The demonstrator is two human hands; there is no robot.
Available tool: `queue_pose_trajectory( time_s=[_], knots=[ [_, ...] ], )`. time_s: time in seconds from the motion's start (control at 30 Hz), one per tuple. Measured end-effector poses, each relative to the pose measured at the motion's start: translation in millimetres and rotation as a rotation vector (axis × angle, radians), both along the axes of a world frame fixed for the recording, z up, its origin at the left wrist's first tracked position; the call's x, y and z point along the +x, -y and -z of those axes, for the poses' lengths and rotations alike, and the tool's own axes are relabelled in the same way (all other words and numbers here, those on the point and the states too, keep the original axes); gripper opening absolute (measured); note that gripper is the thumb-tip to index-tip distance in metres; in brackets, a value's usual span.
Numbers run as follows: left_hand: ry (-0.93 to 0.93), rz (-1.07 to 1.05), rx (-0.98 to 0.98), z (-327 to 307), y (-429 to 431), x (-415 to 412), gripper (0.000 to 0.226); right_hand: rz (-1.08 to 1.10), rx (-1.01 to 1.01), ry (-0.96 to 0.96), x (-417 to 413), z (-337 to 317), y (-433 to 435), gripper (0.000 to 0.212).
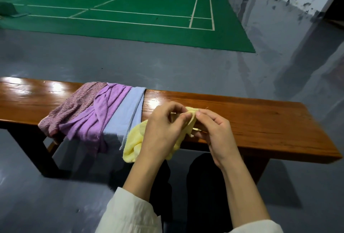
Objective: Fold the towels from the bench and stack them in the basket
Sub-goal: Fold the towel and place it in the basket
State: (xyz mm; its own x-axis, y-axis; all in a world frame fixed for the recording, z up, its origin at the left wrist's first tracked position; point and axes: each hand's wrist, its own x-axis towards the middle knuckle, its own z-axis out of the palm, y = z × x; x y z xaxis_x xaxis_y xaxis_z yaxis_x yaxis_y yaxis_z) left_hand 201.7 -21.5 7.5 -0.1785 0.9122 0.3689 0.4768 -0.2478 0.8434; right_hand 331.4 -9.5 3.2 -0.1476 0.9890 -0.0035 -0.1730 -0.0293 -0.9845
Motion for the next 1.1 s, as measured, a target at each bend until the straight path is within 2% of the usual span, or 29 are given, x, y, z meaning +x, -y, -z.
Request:
queue_pose_trajectory(
  time_s=[0.3, 0.43, 0.5, 0.57, 0.63, 0.67, 0.83, 0.93, 1.1],
  knots=[
    [-0.109, -0.089, 0.039, 5, 0, 6, 0.014, -0.03, 0.066, 0.122, 2, 2, 2, 0.021],
    [-0.229, -0.095, 0.009, 11, -7, 0, 0.043, -0.009, -0.016, 0.033, 6, 10, -3, 0.031],
    [-0.148, -0.019, -0.146, 16, -16, -6, 0.057, -0.022, -0.033, -0.004, 10, 15, -6, 0.034],
    [-0.05, 0.129, -0.25, 23, -24, -14, 0.057, -0.034, -0.017, 0.042, 13, 19, -10, 0.031],
    [0.028, 0.277, -0.286, 29, -32, -30, 0.053, 0.007, -0.001, 0.079, 17, 24, -19, 0.017],
    [0.009, 0.32, -0.309, 32, -35, -41, 0.051, 0.058, 0.003, 0.077, 19, 26, -25, 0.009],
    [-0.447, 0.321, -0.337, 37, -47, -111, 0.069, 0.398, -0.028, 0.026, 35, 36, -54, 0.018],
    [-0.588, 0.246, -0.325, 42, -49, -149, 0.076, 0.465, -0.015, 0.082, 34, 42, -64, 0.02],
    [-0.803, 0.204, -0.3, 48, -50, -174, 0.065, 0.583, 0.008, 0.109, 24, 57, -73, 0.016]
  ],
)
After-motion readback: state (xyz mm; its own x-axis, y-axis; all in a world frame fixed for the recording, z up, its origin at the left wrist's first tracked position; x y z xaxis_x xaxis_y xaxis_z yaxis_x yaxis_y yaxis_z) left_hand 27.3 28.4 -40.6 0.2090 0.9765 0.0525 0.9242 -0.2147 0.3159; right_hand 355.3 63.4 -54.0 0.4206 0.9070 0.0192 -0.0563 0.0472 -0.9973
